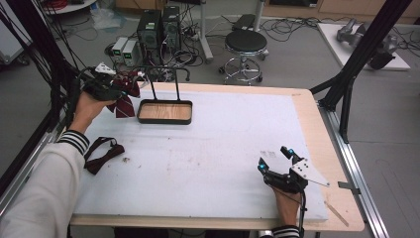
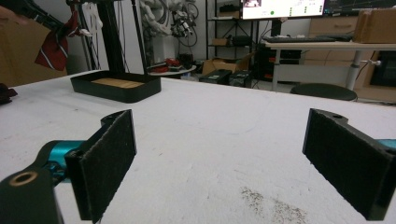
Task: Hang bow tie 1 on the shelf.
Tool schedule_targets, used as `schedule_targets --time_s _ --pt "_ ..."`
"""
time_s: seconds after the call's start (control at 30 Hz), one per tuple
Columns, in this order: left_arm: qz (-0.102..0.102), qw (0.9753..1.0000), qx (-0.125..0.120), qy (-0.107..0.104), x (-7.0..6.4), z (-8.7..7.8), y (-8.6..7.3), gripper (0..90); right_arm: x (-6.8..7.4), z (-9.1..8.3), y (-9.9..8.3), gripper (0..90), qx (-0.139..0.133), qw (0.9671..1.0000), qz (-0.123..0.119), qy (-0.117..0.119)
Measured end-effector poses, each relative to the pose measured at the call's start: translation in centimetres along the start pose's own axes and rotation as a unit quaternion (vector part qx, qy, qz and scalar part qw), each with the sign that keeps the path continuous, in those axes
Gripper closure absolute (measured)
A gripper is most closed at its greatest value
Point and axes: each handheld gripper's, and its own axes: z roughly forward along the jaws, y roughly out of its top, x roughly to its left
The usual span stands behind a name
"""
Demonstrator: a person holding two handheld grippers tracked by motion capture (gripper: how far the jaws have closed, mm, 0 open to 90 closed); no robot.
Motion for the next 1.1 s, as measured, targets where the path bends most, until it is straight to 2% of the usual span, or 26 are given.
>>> schedule_targets --time_s 0.17,0.27,0.43,0.57,0.6,0.77,0.93,1.1 --pt "-0.004 1.0 0.002 0.002 0.0 0.0 -0.1 60.8 0.0 0.0 0.0 8.9 0.0 1.0 -0.001 0.0" --pt "-0.006 1.0 -0.002 0.0 0.0 -0.1 -0.1 52.7 0.0 0.0 0.0 8.8 0.0 1.0 -0.001 0.0" --pt "0.004 0.9999 -0.012 -0.002 -0.1 -0.4 -0.2 33.1 0.0 0.0 0.0 8.8 0.001 1.0 -0.002 0.0" --pt "0.004 0.9996 -0.026 -0.008 -0.3 -0.8 -0.8 23.6 0.0 0.0 0.0 8.8 0.001 1.0 -0.001 0.0" --pt "0.011 0.9995 -0.029 -0.009 -0.4 -1.0 -1.0 22.7 0.0 0.0 0.0 8.8 0.0 1.0 0.0 0.0" --pt "0.013 0.9981 -0.059 -0.015 -0.9 -2.0 -1.5 20.2 0.0 0.0 0.0 8.8 0.0 1.0 0.003 0.0" --pt "0.017 0.9968 -0.076 -0.018 -1.2 -3.1 -1.8 19.9 0.0 0.0 0.0 8.8 0.0 1.0 0.002 0.0" --pt "0.018 0.9935 -0.107 -0.033 -1.4 -4.3 -2.4 19.3 0.0 0.0 0.0 8.8 0.003 1.0 0.002 -0.001"
